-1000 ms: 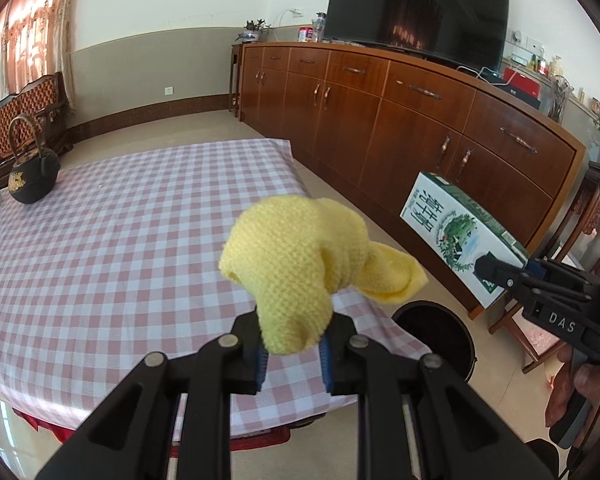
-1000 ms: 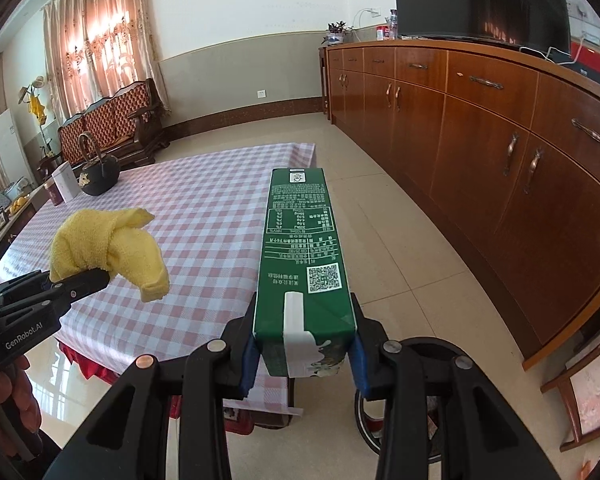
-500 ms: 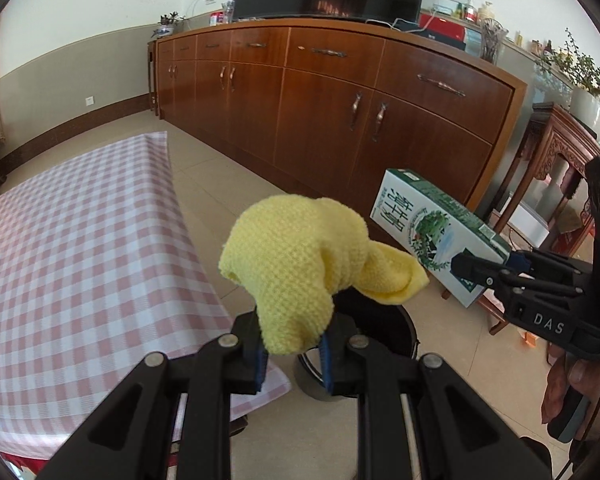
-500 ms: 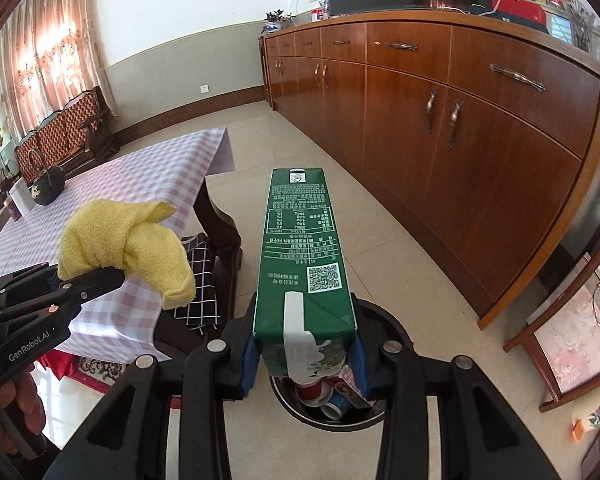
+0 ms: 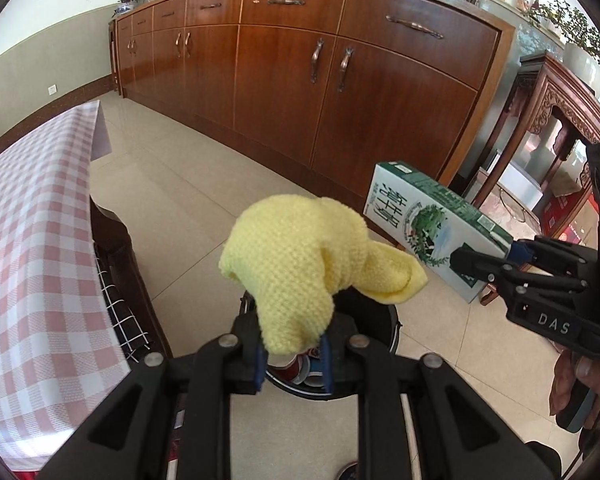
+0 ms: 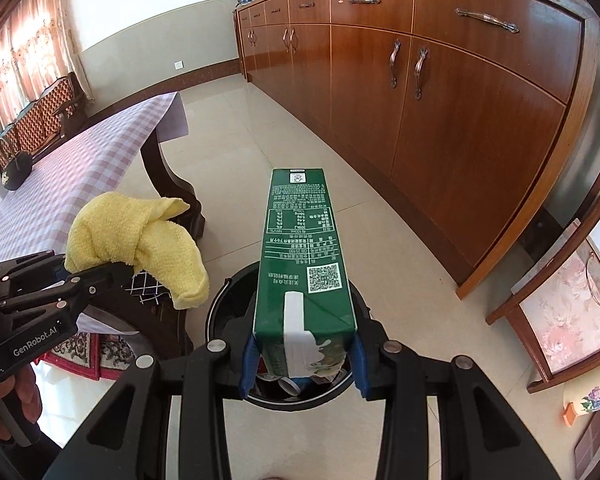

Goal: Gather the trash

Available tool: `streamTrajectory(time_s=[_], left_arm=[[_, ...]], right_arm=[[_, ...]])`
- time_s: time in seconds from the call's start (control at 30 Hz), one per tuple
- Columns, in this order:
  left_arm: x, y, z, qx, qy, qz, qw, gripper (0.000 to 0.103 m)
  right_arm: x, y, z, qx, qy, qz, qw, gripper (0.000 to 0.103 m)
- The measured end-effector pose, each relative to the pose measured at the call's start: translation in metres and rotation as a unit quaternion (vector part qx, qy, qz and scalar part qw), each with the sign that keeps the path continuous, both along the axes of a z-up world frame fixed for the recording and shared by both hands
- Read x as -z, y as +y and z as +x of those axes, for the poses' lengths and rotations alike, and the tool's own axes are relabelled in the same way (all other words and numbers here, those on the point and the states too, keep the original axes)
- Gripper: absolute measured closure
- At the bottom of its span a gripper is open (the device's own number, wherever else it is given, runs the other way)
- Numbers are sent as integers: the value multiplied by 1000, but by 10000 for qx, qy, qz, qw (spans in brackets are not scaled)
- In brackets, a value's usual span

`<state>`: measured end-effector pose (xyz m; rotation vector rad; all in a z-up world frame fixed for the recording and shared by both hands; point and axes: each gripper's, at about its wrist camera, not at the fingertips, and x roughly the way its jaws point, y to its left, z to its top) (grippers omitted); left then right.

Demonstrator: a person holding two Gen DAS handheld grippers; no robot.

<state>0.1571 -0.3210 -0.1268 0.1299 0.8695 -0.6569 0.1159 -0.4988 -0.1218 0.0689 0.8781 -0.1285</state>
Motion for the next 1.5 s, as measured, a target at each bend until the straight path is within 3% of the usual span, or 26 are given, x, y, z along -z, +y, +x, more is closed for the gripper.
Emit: streamTrajectory(time_s=[0.4, 0.57, 0.67, 0.7, 0.73, 0.77, 0.8, 0.9, 1.07, 1.5], left_arm=[[68, -25, 7, 82, 538, 389, 9978, 81], [90, -32, 17, 99, 575, 509, 9970, 79], [106, -38, 24, 158, 657, 660, 9955, 74], [111, -40, 26, 141, 671, 681, 9953, 64], [116, -41, 27, 110, 728, 682, 9950, 54], [118, -41, 28, 16, 713, 722, 9948, 31], [117, -40, 27, -90, 601, 752, 9953, 19], [111, -38, 23, -135, 425, 713, 9965, 10], [96, -42, 19, -197, 268, 578, 9978, 8], [50, -35, 3, -186, -5, 550, 9983, 8]], right_arm=[[82, -15, 16, -292, 732, 74, 9969, 63], [118, -16, 30, -401, 983, 118, 9943, 63], [138, -17, 39, -466, 1116, 115, 9926, 63], [143, -18, 41, -461, 1118, 62, 9926, 61], [147, -21, 42, -417, 1109, -30, 9930, 53], [151, -25, 43, -290, 1104, -177, 9933, 24], [153, -31, 42, -103, 1083, -275, 9937, 3], [150, -55, 35, 482, 957, -251, 9939, 3], [129, -69, 23, 936, 581, -288, 9935, 0], [58, -51, -12, 966, -92, -235, 9950, 0]])
